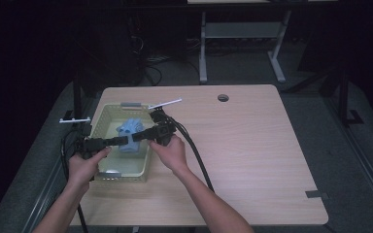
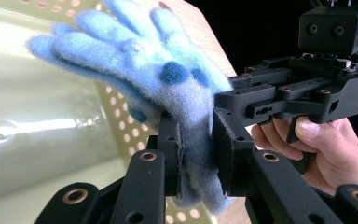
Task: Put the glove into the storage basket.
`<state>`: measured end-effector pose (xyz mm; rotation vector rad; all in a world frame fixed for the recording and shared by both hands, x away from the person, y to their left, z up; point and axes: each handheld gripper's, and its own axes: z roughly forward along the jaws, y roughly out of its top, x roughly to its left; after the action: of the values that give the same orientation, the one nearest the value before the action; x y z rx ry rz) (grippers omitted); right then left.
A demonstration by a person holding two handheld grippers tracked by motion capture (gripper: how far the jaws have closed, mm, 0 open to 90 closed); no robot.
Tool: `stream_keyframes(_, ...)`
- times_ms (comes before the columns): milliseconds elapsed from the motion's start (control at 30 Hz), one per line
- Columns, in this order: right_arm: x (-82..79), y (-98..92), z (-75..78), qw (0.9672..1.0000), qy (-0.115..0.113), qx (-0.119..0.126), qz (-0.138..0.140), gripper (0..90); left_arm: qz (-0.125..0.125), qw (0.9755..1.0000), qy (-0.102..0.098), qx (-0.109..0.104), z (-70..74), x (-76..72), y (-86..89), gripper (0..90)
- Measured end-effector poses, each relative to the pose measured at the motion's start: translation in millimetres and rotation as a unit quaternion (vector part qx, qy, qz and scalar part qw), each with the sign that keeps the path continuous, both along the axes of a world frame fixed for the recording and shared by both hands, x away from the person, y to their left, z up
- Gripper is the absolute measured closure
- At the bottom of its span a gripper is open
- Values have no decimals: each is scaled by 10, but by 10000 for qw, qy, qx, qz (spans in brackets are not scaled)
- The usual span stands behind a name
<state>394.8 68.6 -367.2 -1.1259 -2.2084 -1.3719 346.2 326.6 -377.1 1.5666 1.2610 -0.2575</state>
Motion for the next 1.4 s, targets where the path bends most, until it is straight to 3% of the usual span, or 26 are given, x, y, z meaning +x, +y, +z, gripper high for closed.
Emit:
stream_keyframes(567,103,227,-251,9996,260,-147,-20,760,-31,9986,436,307,-163,129,162,734)
stream_keyframes(867,140,285,-352,9986,392,-347,-32,753,-49,9962,629,598,-224,180,169,734)
stream_keyframes(1000,144,282,-359,9983,329,-474,-86,753,-1,9942,749,771,-253,205,160,736)
stream_keyframes(1133,152,250,-340,9980,304,-533,-120,744,22,9928,721,953,-272,220,137,738)
stream_keyframes(1200,154,232,-329,9981,289,-522,-120,744,42,9912,718,1110,-289,234,126,740)
stream_keyframes(1333,143,225,-306,9983,248,-512,-88,744,119,9852,820,1499,-314,260,97,741)
stream_keyframes(1400,134,226,-297,9983,242,-520,-69,744,87,9777,855,1914,-300,274,57,741)
